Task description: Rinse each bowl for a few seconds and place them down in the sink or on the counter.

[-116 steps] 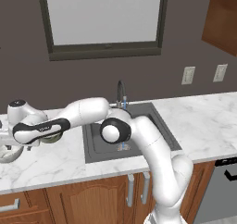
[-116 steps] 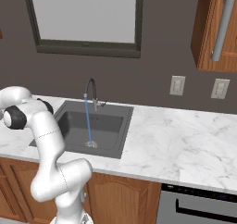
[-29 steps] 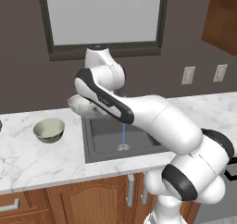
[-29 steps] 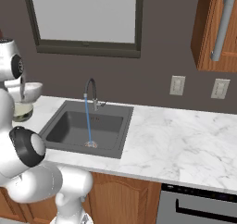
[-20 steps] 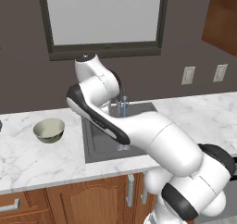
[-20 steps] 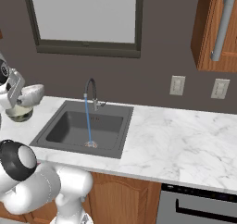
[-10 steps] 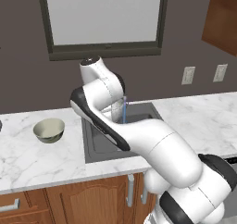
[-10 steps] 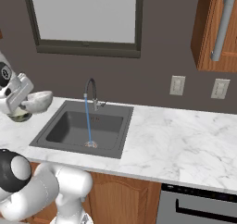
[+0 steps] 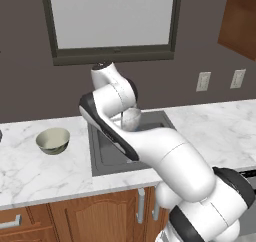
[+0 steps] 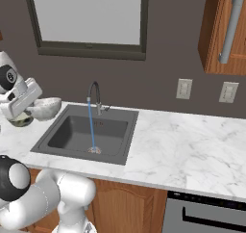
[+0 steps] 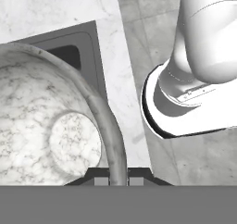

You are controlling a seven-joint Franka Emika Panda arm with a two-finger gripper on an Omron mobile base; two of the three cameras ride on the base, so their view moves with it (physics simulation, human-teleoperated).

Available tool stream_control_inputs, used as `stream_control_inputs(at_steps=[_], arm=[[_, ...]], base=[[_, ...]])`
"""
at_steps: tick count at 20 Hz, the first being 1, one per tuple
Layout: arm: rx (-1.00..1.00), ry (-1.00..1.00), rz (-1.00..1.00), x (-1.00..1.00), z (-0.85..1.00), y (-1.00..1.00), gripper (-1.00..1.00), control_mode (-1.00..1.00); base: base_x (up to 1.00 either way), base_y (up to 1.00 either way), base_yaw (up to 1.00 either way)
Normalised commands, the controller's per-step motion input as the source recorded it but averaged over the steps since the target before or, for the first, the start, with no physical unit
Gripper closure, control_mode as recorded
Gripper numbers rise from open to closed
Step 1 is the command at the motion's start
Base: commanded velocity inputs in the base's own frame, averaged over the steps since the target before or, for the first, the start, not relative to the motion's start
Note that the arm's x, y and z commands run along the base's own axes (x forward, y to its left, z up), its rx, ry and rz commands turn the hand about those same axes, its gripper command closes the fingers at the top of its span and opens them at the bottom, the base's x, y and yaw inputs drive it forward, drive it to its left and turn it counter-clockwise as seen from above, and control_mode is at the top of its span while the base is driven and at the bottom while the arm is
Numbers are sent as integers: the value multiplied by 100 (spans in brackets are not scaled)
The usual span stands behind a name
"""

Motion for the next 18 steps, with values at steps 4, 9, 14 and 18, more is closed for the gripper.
stream_control_inputs(at_steps=[4, 9, 14, 18], arm=[[0, 0, -6, 14, -23, -11, 100, -100], [0, 0, -5, 17, -21, -17, 100, -100], [0, 0, -4, 20, -20, -17, 100, -100], [0, 0, -4, 18, -22, -13, 100, -100]], base=[[0, 0, 0], [0, 0, 0], [0, 0, 0], [0, 0, 0]])
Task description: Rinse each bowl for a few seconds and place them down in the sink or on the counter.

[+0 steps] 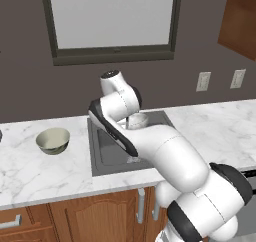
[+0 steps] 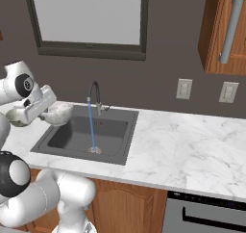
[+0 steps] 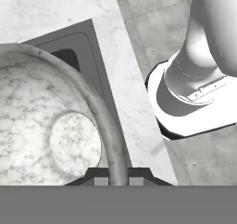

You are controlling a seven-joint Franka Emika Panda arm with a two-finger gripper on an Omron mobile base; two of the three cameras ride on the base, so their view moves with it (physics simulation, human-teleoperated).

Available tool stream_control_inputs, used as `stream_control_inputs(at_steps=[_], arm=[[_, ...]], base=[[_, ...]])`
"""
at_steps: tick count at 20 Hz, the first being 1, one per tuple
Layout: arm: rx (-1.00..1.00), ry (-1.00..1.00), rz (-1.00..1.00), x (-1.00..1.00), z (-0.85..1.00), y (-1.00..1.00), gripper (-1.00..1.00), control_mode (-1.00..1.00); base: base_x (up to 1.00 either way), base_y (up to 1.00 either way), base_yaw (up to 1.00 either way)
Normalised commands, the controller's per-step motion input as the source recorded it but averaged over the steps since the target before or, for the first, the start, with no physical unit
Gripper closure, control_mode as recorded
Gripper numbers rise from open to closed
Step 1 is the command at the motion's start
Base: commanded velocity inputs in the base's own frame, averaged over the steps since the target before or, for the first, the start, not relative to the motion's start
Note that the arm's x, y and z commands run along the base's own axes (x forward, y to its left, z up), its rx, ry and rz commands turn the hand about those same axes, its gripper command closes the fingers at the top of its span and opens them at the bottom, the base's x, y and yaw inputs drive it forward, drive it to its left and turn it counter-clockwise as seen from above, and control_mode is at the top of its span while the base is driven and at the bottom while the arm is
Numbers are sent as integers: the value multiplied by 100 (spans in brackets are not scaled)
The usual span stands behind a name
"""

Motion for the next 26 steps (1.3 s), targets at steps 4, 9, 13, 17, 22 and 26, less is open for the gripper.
stream_control_inputs(at_steps=[4, 9, 13, 17, 22, 26], arm=[[0, 0, -3, 22, -24, -9, 100, -100], [0, 0, -2, 25, -24, -7, 100, -100], [-1, 0, -1, 28, -22, -4, 100, -100], [-1, -4, 0, 30, -13, 0, 100, -100], [0, -3, 0, 34, -18, 0, 100, -100], [0, -2, 0, 35, -21, 0, 100, -100]], base=[[0, 0, 0], [0, 0, 0], [0, 0, 0], [0, 0, 0], [0, 0, 0], [0, 0, 0]])
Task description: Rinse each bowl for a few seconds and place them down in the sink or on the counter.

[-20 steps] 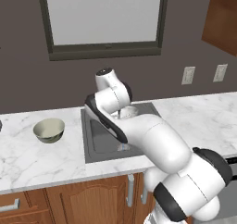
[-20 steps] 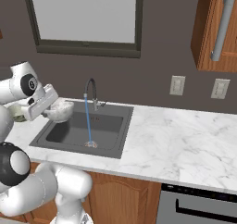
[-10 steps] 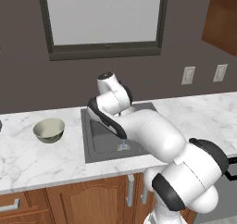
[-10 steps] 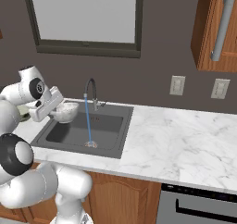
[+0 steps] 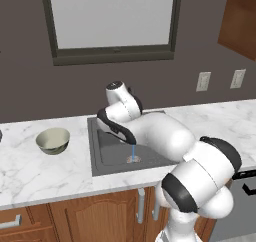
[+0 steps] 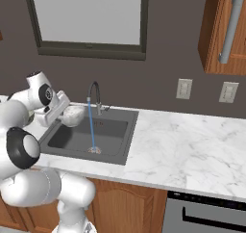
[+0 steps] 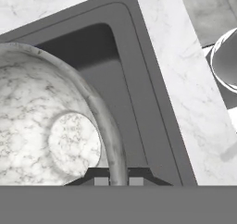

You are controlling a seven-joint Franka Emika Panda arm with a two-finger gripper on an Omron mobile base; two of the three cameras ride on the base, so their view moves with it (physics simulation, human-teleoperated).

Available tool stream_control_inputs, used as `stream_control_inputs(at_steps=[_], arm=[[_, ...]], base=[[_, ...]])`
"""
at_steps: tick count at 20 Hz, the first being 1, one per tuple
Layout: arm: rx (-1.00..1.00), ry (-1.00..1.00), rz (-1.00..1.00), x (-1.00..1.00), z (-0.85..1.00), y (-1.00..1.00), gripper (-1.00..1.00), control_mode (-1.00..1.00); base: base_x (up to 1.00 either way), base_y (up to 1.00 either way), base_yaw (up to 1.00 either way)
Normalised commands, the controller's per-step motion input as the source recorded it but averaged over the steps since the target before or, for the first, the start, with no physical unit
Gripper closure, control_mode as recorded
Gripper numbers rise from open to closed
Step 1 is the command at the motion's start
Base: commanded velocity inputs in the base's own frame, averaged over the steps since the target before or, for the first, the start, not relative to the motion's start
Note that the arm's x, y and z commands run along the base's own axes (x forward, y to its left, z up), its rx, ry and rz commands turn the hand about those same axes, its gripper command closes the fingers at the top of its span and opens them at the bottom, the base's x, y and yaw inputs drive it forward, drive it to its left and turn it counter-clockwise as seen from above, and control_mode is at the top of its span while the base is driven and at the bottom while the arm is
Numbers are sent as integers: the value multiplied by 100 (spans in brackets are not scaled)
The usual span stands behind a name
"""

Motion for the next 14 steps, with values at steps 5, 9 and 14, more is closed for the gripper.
stream_control_inputs(at_steps=[5, 9, 14], arm=[[0, 0, 0, 34, -23, 0, 100, -100], [0, -1, 0, 34, -21, 0, 100, -100], [0, -1, 0, 33, -20, 0, 100, -100]], base=[[0, 0, 0], [0, 0, 0], [0, 0, 0]])
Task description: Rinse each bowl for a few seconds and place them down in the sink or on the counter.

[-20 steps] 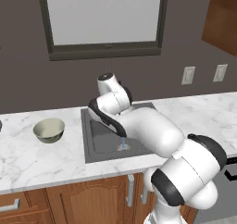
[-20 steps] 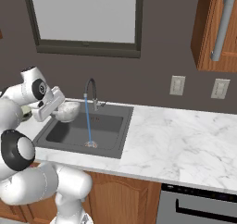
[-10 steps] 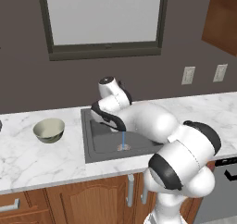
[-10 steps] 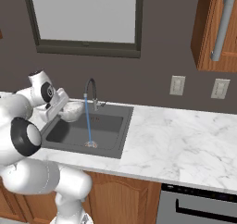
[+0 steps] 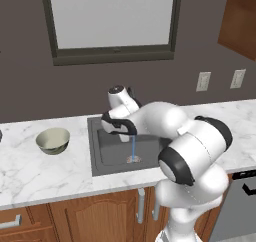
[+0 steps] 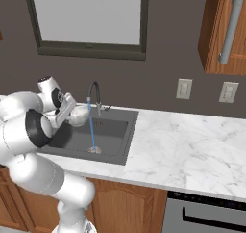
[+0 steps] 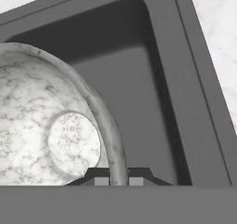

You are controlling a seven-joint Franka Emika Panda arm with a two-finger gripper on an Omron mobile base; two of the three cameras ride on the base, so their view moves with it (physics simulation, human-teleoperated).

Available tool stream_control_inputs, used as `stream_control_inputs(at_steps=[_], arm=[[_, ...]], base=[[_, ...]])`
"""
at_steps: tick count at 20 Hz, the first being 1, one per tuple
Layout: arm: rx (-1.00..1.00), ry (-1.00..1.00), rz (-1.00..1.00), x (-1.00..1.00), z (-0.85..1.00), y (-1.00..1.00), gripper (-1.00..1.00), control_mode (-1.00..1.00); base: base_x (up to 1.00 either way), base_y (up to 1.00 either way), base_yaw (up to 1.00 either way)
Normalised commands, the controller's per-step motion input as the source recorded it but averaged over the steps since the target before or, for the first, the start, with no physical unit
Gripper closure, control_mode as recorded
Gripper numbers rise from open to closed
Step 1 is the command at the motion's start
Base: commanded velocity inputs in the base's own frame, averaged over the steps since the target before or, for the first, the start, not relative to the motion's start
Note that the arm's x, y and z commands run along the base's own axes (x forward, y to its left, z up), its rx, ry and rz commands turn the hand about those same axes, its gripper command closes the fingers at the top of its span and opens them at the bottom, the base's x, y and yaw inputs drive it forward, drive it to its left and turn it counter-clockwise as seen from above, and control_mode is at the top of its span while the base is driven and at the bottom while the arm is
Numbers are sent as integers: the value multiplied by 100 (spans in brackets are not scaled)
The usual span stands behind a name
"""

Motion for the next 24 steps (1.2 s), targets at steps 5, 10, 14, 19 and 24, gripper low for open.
stream_control_inputs(at_steps=[5, 10, 14, 19, 24], arm=[[-2, -5, 0, 29, -18, 0, 100, -100], [-1, -4, 0, 31, -20, 0, 100, -100], [0, -4, 0, 14, -11, 0, 100, -100], [0, -1, 0, -1, 0, 0, 100, -100], [2, 0, -2, -14, 8, -3, 100, -100]], base=[[0, 0, 0], [0, 0, 0], [0, 0, 0], [0, 0, 0], [0, 0, 0]])
